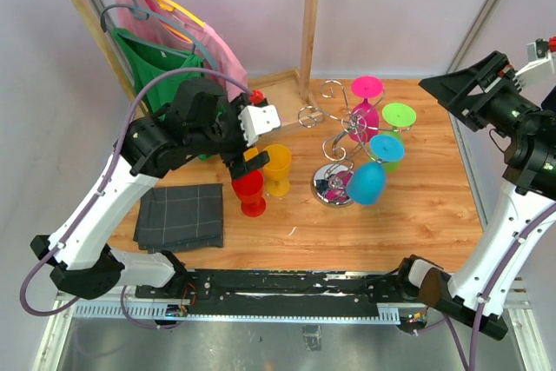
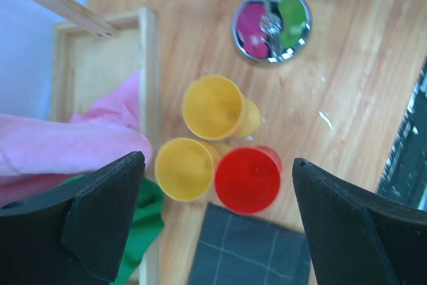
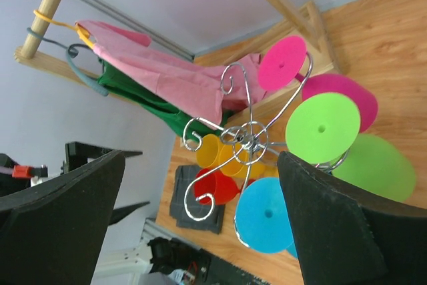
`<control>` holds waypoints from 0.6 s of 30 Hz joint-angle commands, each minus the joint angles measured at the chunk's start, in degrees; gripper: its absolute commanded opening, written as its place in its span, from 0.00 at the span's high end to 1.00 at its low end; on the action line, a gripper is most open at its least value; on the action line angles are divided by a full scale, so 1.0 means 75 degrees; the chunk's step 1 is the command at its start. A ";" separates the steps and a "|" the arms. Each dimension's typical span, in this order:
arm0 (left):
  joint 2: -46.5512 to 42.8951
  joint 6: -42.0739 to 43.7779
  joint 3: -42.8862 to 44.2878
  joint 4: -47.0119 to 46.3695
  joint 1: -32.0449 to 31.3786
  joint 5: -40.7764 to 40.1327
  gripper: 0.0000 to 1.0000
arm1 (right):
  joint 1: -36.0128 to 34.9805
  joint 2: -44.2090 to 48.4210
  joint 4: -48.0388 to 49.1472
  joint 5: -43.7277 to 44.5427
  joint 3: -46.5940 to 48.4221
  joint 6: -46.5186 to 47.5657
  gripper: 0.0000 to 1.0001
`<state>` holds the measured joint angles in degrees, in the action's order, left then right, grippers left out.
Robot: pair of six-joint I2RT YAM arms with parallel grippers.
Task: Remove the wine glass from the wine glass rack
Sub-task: Pick up the wine glass from the wine rack.
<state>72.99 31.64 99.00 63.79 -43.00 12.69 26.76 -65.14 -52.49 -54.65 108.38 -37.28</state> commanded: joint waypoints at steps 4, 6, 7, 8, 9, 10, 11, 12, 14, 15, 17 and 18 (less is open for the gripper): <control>-0.0340 -0.1238 -0.0299 -0.3321 -0.0067 -0.0780 0.01 | 0.0160 0.0368 -0.0717 -0.1203 -0.0703 -0.0210 0.02; -0.0466 -0.1575 -0.0532 -0.4096 -0.0067 -0.0810 0.01 | 0.0170 0.0523 -0.0796 -0.1275 -0.0955 -0.0246 0.02; -0.0514 -0.1732 -0.0629 -0.4466 -0.0067 -0.0818 0.01 | 0.0168 0.0605 -0.0797 -0.1304 -0.1096 -0.0280 0.02; -0.0550 -0.1879 -0.0743 -0.4800 -0.0067 -0.0846 0.01 | 0.0170 0.0700 -0.0805 -0.1312 -0.1235 -0.0325 0.02; -0.0575 -0.2038 -0.0807 -0.5143 -0.0067 -0.0873 0.01 | 0.0170 0.0790 -0.0806 -0.1314 -0.1358 -0.0362 0.02; -0.0573 -0.2175 -0.0848 -0.5451 -0.0067 -0.0882 0.01 | 0.0168 0.0860 -0.0828 -0.1303 -0.1467 -0.0381 0.02; -0.0548 -0.2328 -0.0848 -0.5712 -0.0067 -0.0833 0.01 | 0.0175 0.0924 -0.0892 -0.1262 -0.1545 -0.0376 0.03; -0.0498 -0.2463 -0.0803 -0.5931 -0.0067 -0.0799 0.01 | 0.0170 0.0970 -0.0975 -0.1217 -0.1593 -0.0349 0.03; -0.0319 -0.2713 -0.0625 -0.6188 -0.0061 -0.0735 0.01 | 0.0170 0.1029 -0.1223 -0.1083 -0.1655 -0.0263 0.03; -0.0222 -0.2819 -0.0525 -0.6245 -0.0056 -0.0699 0.01 | 0.0170 0.1049 -0.1371 -0.0985 -0.1677 -0.0194 0.04; -0.0009 -0.3031 -0.0337 -0.6304 -0.0002 -0.0538 0.01 | 0.0170 0.1101 -0.1627 -0.0752 -0.1709 -0.0057 0.04; 0.0099 -0.3190 -0.0237 -0.6332 0.0067 -0.0414 0.01 | 0.0169 0.1112 -0.1701 -0.0600 -0.1715 0.0019 0.04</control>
<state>71.02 13.28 94.13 22.96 -42.98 7.46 26.79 -57.82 -60.90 -61.71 96.18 -38.96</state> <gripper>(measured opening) 0.992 0.962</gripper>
